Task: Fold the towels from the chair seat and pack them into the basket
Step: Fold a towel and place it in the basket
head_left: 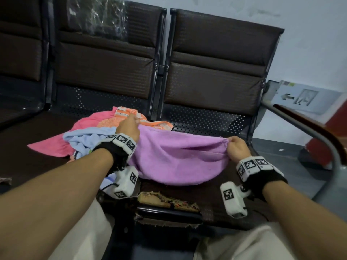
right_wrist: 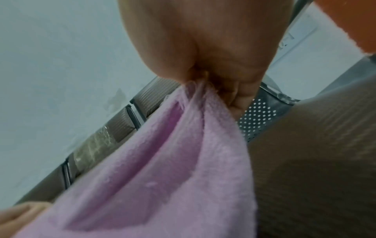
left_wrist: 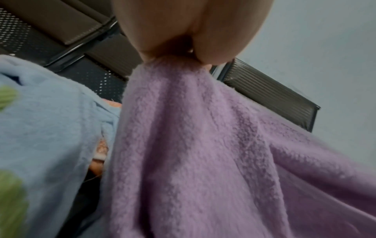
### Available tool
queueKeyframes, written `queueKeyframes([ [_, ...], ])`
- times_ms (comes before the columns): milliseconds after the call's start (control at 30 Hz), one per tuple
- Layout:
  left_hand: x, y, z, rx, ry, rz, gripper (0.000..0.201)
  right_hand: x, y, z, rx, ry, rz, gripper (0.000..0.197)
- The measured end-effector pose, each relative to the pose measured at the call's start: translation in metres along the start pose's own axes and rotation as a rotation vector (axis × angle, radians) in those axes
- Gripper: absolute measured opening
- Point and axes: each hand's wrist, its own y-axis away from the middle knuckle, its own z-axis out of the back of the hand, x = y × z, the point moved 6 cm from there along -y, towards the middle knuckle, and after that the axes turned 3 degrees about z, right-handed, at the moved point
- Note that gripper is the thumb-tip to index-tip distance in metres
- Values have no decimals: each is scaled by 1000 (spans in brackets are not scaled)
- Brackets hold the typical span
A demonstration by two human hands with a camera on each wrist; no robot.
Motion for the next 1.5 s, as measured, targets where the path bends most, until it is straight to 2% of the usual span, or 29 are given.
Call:
queueKeyframes([
  [67, 4, -2, 8, -70, 22, 47, 19, -6, 6, 3, 29, 52, 74, 10],
  [200, 11, -10, 23, -169, 45, 95, 19, -9, 19, 13, 108, 288, 254, 18],
  [300, 9, -9, 21, -175, 45, 107, 20, -5, 30, 14, 174, 430, 358, 16],
  [400, 7, -6, 15, -162, 42, 126, 21, 4, 43, 7, 284, 495, 533, 16],
  [467, 9, -7, 14, -158, 44, 142, 21, 6, 46, 3, 357, 598, 580, 20],
  [567, 11, -8, 12, -156, 28, 148, 20, -1, 43, 0, 412, 678, 531, 29],
  [767, 17, -12, 14, -146, -3, 121, 21, -22, 41, -9, 528, 917, 342, 28],
  [867, 17, -11, 13, -148, 0, 122, 19, -25, 36, -9, 552, 862, 244, 40],
  [933, 17, -10, 12, -150, 2, 122, 18, -21, 31, -4, 477, 783, 214, 39],
  [1000, 17, -10, 12, -152, 18, 129, 18, -16, 27, 6, 318, 668, 222, 34],
  [1100, 17, -10, 13, -157, 42, 142, 20, -10, 23, 24, 47, 325, 236, 32],
  [1200, 12, -8, 13, -143, 81, 129, 22, -1, 23, 39, -162, 70, 263, 11],
  [1233, 9, -6, 13, -132, 92, 118, 23, 0, 23, 42, -209, 15, 246, 6],
  [1300, 6, -1, 12, -101, 113, 79, 25, -1, 22, 45, -274, -7, 185, 17],
  [1400, -7, 14, 8, -30, 134, -19, 27, 2, 24, 50, -326, 44, 83, 20],
  [1500, -21, 27, 13, -5, 182, -75, 27, 11, 26, 52, -360, -50, 4, 20],
])
